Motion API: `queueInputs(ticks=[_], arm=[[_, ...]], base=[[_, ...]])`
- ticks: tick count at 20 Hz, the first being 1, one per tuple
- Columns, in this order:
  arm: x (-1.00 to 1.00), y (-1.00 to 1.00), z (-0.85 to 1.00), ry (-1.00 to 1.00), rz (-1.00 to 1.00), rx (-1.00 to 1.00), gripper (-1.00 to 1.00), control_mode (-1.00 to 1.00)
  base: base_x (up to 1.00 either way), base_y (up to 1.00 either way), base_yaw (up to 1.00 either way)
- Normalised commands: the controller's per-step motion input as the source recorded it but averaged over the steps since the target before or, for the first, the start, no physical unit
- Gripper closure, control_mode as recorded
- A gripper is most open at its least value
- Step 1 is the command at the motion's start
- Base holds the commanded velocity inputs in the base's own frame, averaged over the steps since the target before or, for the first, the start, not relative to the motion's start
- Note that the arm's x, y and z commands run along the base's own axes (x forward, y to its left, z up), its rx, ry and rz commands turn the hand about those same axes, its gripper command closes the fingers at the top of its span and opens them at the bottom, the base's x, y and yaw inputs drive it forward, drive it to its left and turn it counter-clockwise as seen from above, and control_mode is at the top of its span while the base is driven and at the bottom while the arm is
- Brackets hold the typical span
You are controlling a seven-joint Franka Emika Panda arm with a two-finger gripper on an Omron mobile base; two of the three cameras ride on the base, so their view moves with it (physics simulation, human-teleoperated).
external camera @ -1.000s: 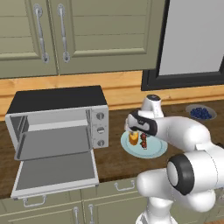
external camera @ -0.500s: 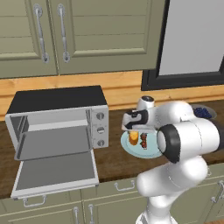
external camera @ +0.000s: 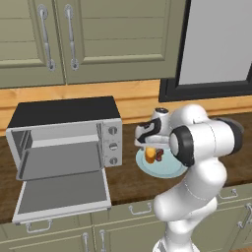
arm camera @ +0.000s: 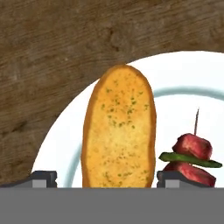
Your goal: Pick up the kebab skewer and baguette bread, and place them inside the toaster oven. Close the toaster oven door and start by setting the timer.
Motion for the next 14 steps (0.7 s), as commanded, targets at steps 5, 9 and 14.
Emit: queueInputs(ticks=[5,9,14], arm=[[-0.02,0.00,-0.21,0.01,0.00,0.00,-1.00,-1.00],[-0.32,0.00,-0.11,0.00,0.00,0.00,-1.00,-1.00],[-0.43,0.00,-0.08,0.00,0.00,0.00,-1.00,-1.00]], base=[[0.00,0.00,0.00],[0.00,0.00,0.00],[0.00,0.00,0.00]])
